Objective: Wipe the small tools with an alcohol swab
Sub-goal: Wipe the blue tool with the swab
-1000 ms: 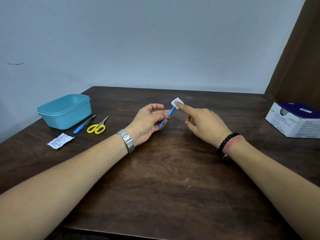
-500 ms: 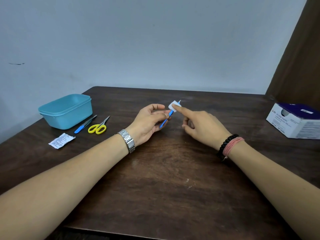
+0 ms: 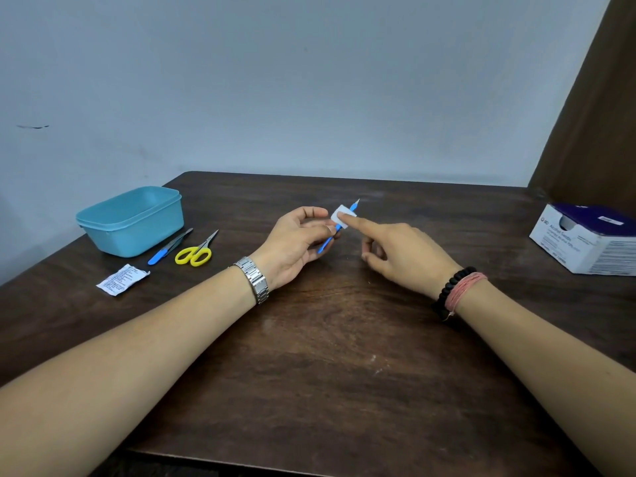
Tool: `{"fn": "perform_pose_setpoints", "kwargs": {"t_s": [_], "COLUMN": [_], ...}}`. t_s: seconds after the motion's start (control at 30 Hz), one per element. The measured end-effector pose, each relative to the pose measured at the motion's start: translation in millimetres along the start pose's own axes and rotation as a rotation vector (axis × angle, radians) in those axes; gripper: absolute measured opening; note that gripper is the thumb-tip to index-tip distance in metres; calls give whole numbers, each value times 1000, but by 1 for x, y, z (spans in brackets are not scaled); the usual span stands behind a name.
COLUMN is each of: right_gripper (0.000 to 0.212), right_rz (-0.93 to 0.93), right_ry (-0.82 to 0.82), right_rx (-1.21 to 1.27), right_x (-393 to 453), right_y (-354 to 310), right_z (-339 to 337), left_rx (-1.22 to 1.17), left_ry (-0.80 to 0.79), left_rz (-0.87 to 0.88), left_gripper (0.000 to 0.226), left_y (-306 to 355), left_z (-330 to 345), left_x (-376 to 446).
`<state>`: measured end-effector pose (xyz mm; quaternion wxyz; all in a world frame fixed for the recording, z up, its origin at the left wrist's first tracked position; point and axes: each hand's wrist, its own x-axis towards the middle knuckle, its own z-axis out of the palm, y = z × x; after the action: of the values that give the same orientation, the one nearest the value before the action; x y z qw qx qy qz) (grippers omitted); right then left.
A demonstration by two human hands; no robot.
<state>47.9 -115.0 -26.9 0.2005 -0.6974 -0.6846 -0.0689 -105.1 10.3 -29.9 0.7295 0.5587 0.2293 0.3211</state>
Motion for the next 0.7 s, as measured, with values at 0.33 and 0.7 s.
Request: {"fn": "perform_pose_setpoints", "kwargs": {"t_s": [0.33,0.7], "right_gripper": [75,72], "right_rz": [21,118], "right_ry": [42,113], "right_rx": [-27,-53], "right_x": [2,3], "right_y": [2,4], "right_z": [-2,-6], "left_rx": [-6,-50], "left_ry": [7,3], "left_rz": [1,-3], "left_gripper": [25,26], "left_y": [0,1], "left_z": [0,0], "left_x": [1,0]}}
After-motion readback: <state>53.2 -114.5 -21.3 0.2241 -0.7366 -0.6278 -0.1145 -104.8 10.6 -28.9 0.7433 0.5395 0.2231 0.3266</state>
